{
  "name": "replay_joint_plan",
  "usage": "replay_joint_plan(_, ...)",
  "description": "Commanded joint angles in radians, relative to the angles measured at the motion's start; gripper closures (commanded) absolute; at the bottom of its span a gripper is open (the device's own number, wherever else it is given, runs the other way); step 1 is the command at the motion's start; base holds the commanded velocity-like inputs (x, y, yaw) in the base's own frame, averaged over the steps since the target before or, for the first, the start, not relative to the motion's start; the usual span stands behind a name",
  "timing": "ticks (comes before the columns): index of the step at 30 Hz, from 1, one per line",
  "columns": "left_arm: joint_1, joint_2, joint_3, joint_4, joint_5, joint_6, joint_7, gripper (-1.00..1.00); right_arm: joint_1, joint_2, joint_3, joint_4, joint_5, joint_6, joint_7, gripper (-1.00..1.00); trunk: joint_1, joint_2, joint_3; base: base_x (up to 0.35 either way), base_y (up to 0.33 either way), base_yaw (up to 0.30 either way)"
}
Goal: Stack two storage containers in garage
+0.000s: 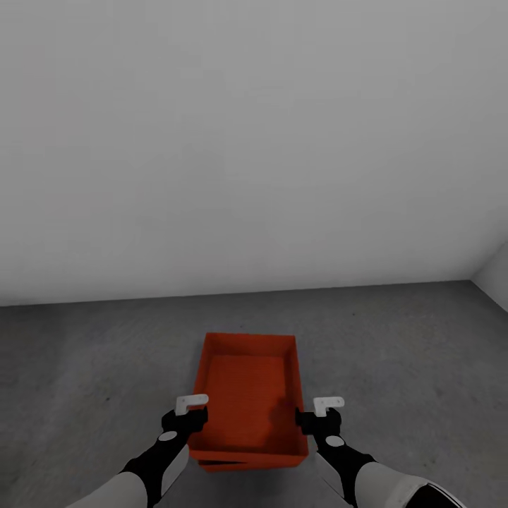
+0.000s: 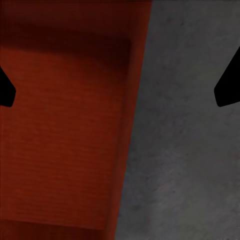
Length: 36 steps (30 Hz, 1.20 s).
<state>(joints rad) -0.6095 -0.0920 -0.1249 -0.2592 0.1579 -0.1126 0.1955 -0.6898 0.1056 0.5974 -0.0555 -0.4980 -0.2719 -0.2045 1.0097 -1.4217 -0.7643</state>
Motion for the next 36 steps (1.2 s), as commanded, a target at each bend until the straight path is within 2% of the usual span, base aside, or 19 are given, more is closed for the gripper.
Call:
replay_joint_plan(1,-0.001,0.000,-0.009,0.001,0.010,-0.004,0.005,-1.00,-0.001,0.000,0.009,0.001,-0.008,-0.003,-0.003,-1.00,-0.004,0.007,0.003,0.000,0.000,0.000)
replay_joint_plan(36,0.000,0.000,-0.009,0.014,0.012,-0.002,0.005,-1.00,-0.001,0.000,0.009,0.001,-0.008,-0.004,-0.004,-1.00,-0.138,0.252,0.112,0.000,0.000,0.000)
